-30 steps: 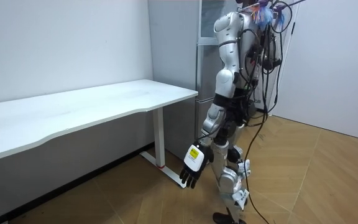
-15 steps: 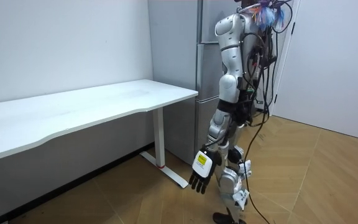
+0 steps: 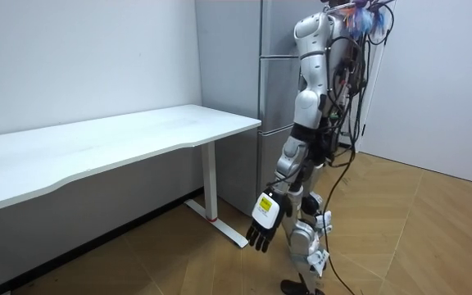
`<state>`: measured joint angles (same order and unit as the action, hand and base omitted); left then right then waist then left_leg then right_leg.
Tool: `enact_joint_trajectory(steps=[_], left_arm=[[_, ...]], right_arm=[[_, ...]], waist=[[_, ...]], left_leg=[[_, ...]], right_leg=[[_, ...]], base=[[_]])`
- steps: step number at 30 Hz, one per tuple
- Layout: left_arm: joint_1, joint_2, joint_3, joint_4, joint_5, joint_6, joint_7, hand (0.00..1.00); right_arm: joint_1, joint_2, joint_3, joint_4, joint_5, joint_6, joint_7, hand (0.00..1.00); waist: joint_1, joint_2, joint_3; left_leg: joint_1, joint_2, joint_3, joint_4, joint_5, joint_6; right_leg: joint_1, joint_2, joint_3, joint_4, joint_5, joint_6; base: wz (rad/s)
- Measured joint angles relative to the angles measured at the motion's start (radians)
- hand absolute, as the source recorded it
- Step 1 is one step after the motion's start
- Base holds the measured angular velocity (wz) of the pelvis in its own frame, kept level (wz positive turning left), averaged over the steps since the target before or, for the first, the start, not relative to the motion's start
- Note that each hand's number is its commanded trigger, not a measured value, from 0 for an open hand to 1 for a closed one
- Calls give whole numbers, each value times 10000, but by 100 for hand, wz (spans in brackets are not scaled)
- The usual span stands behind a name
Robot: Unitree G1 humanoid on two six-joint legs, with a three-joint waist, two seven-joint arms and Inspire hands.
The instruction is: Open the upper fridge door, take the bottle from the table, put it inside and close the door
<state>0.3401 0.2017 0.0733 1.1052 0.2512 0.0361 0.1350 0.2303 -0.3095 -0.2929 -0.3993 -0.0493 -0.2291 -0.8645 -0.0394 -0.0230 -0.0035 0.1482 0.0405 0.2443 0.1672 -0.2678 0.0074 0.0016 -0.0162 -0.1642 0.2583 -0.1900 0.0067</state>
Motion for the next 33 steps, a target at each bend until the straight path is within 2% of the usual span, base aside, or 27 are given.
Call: enact_joint_trajectory(steps=[5, 11, 16, 22, 27, 33], left_arm=[[-3, -4, 1, -49, 194, -2, -1, 0], [-107, -3, -35, -32, 243, -57, -1, 0], [-271, 59, -404, -108, 148, -201, -128, 0], [-361, 63, -441, -119, 148, -209, -132, 0], [-333, 80, -449, -161, 149, -206, -132, 0], [-80, 77, -367, -186, 153, -192, -173, 0]], right_arm=[[61, 5, 189, -76, -696, 84, 183, 0], [108, 11, 1180, -76, -883, 100, 451, 0], [105, 17, 1259, -46, -805, 81, 386, 0], [98, 19, 1344, 26, -738, 86, 388, 0], [88, 20, 1250, 163, -596, 7, 445, 0], [94, 38, 1118, 374, -117, -109, 827, 0]], waist=[[113, -50, -11], [283, -68, -8], [376, -81, 26], [412, -124, 42], [397, -143, 37], [267, -293, 5]], left_leg=[[22, 15, 45, -16, 5, -11], [-11, 13, 34, 12, 7, -13], [-23, 14, 18, 28, 6, -13], [-24, 14, 23, 22, 5, -12], [-4, 17, 27, 14, 6, -13], [-4, 20, -17, -11, 5, -11]], right_leg=[[17, 29, 13, 41, 41, -46], [-25, 20, 4, 65, 41, -48], [-33, 14, -3, 52, 48, -55], [-50, 13, 1, 78, 53, -61], [-7, 12, -19, 43, 67, -64], [49, 6, -49, -19, 109, -59]], base=[[-3], [-1], [0], [0], [0], [0]])
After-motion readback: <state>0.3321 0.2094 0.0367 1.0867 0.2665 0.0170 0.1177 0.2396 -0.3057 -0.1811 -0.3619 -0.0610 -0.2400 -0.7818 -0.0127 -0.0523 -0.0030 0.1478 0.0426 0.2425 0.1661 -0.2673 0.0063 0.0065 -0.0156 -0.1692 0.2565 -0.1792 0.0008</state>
